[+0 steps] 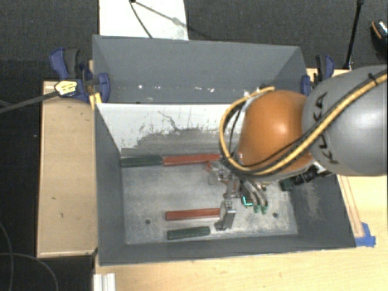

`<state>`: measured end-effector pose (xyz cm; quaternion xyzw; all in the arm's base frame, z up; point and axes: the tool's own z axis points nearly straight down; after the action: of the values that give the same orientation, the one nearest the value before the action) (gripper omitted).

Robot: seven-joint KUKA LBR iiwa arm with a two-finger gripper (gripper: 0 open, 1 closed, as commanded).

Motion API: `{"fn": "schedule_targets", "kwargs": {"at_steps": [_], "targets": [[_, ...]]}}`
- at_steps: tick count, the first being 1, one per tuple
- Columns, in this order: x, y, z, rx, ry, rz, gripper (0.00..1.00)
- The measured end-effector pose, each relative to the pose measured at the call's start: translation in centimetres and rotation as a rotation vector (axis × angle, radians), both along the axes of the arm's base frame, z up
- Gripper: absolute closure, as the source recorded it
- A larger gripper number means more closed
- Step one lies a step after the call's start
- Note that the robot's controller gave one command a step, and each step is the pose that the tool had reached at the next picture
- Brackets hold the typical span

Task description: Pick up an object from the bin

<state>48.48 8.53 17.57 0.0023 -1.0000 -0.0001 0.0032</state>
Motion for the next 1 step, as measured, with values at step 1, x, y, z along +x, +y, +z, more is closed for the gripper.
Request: {"fn": "schedule_targets", "kwargs": {"at_steps": [1], "targets": [[2.37,1.38,-10.73,0.000,-0.002,0.043,0.00]]}}
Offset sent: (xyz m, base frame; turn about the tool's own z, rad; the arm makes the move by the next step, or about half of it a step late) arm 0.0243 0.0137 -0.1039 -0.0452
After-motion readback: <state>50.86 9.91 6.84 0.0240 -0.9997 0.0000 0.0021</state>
